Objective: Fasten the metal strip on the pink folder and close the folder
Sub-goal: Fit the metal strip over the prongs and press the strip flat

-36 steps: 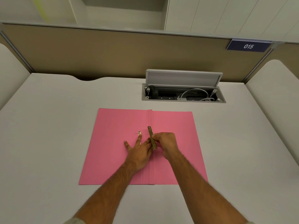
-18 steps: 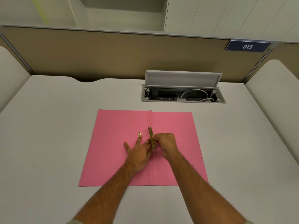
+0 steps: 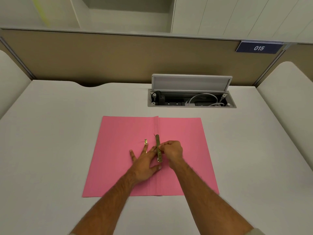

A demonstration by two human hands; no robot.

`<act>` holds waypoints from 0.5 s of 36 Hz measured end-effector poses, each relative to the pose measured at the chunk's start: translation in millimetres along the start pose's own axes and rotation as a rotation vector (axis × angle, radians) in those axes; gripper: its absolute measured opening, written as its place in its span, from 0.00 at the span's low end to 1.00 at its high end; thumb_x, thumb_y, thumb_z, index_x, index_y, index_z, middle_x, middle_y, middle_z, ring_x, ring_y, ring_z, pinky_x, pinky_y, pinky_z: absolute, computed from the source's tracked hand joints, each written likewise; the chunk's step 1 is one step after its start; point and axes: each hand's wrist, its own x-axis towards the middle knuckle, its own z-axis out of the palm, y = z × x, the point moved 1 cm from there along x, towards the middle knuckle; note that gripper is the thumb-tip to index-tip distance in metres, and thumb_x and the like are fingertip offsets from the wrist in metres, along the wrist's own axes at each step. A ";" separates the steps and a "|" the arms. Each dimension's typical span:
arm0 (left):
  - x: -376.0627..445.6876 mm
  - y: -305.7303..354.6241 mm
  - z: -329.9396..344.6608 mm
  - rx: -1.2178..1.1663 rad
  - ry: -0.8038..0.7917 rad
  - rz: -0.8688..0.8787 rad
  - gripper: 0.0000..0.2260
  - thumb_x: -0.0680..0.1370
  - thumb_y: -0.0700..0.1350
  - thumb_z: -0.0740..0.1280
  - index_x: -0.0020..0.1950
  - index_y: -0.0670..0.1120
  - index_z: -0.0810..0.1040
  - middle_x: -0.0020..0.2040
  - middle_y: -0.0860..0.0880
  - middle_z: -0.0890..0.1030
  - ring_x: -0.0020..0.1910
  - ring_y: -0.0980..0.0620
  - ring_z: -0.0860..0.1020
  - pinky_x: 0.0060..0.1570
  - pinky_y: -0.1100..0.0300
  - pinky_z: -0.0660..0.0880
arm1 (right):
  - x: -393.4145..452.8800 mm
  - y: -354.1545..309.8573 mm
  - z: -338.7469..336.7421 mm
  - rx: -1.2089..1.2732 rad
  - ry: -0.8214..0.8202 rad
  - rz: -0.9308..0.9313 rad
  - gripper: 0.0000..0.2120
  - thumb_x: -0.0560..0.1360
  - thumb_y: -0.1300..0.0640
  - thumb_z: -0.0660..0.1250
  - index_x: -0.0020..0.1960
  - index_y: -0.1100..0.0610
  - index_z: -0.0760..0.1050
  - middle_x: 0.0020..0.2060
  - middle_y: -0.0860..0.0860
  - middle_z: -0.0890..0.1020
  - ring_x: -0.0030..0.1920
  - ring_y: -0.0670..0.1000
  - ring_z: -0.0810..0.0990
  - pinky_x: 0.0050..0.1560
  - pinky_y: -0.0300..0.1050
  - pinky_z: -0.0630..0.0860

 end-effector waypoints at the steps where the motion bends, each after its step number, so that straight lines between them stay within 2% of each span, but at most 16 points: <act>1: -0.6 -1.4 -0.1 0.002 -0.005 0.002 0.38 0.78 0.62 0.65 0.81 0.61 0.47 0.82 0.59 0.48 0.81 0.51 0.37 0.67 0.26 0.27 | 0.7 -0.2 0.4 -0.017 0.008 -0.004 0.06 0.68 0.68 0.72 0.37 0.59 0.84 0.36 0.54 0.87 0.41 0.56 0.87 0.48 0.57 0.85; 5: -2.1 -4.1 2.2 0.033 -0.015 0.005 0.45 0.75 0.66 0.66 0.82 0.57 0.42 0.83 0.57 0.44 0.81 0.53 0.36 0.68 0.28 0.26 | 2.2 0.3 1.8 -0.114 0.055 -0.024 0.08 0.66 0.66 0.71 0.32 0.56 0.83 0.32 0.52 0.86 0.38 0.55 0.86 0.45 0.58 0.85; 9: -1.0 -4.9 5.6 0.059 -0.015 -0.030 0.49 0.75 0.66 0.66 0.82 0.51 0.38 0.83 0.55 0.39 0.80 0.54 0.34 0.69 0.29 0.27 | 6.1 3.2 4.8 -0.209 0.093 -0.040 0.04 0.64 0.62 0.72 0.32 0.55 0.82 0.31 0.50 0.85 0.36 0.54 0.85 0.45 0.58 0.85; 12: -1.4 -3.9 5.2 0.052 -0.018 -0.018 0.48 0.75 0.65 0.67 0.81 0.55 0.37 0.82 0.55 0.38 0.80 0.54 0.33 0.68 0.28 0.27 | 12.1 7.1 6.8 -0.280 0.118 -0.059 0.02 0.64 0.59 0.72 0.33 0.55 0.81 0.32 0.50 0.85 0.37 0.55 0.85 0.47 0.57 0.84; 18: 0.3 -4.7 6.7 0.099 -0.023 -0.002 0.45 0.75 0.65 0.66 0.81 0.61 0.39 0.82 0.55 0.37 0.80 0.52 0.32 0.67 0.26 0.27 | 7.8 1.9 1.4 -0.439 0.145 -0.145 0.03 0.67 0.60 0.74 0.38 0.57 0.80 0.35 0.53 0.85 0.38 0.55 0.84 0.38 0.52 0.84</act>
